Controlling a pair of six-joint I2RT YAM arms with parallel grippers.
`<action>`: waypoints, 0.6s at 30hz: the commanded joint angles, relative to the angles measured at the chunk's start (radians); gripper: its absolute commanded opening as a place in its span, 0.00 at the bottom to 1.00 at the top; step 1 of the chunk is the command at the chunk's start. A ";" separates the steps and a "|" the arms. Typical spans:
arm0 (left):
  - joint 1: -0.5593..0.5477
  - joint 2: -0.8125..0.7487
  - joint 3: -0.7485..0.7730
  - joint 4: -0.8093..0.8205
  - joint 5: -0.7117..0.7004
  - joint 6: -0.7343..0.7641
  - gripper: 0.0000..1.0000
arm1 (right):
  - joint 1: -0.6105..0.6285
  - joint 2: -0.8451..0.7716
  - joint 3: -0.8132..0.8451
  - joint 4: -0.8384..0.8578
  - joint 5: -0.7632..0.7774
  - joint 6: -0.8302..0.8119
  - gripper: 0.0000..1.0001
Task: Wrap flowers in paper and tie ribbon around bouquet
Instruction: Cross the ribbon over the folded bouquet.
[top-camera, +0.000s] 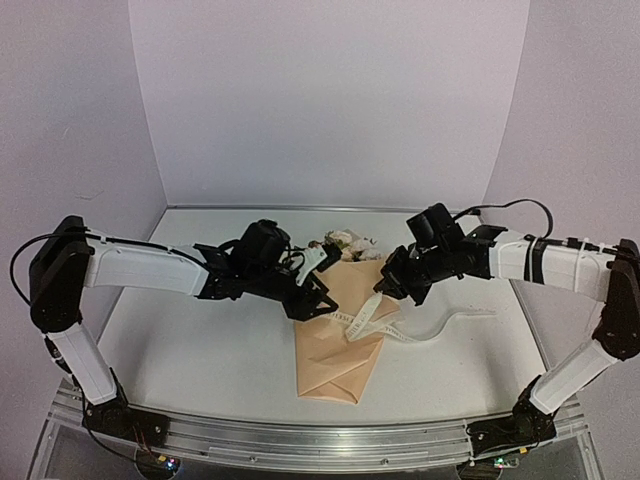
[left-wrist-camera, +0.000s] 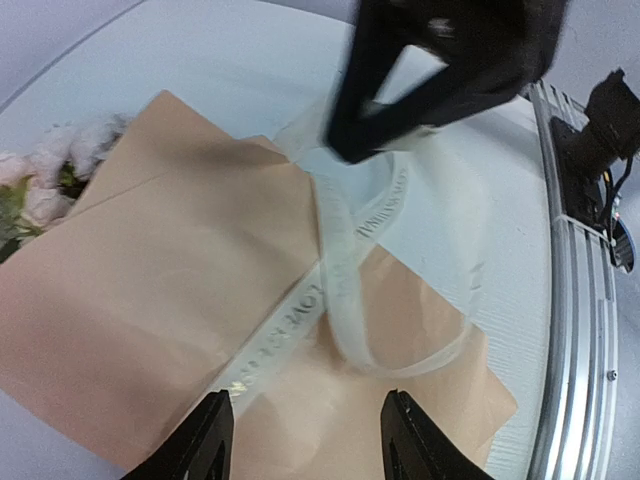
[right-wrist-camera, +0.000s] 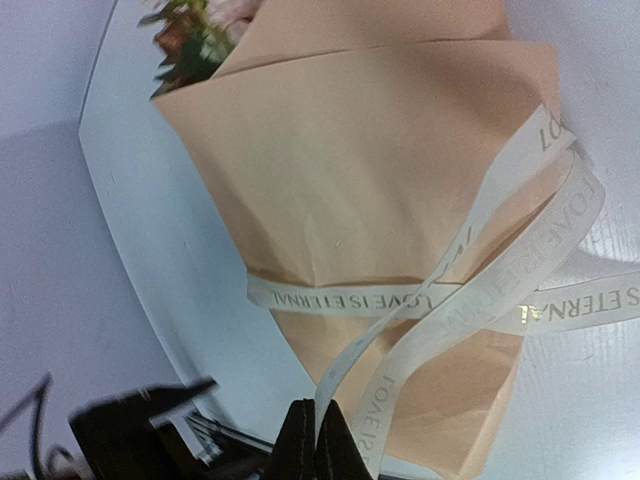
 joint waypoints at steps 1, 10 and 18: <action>0.103 -0.043 -0.033 0.050 0.056 -0.132 0.52 | 0.007 -0.044 0.119 -0.224 -0.127 -0.473 0.00; 0.115 0.112 0.093 -0.105 0.043 -0.047 0.52 | 0.065 -0.009 0.199 -0.423 -0.290 -0.904 0.00; 0.104 0.167 0.145 -0.187 -0.005 0.083 0.52 | 0.100 0.005 0.228 -0.496 -0.352 -1.073 0.00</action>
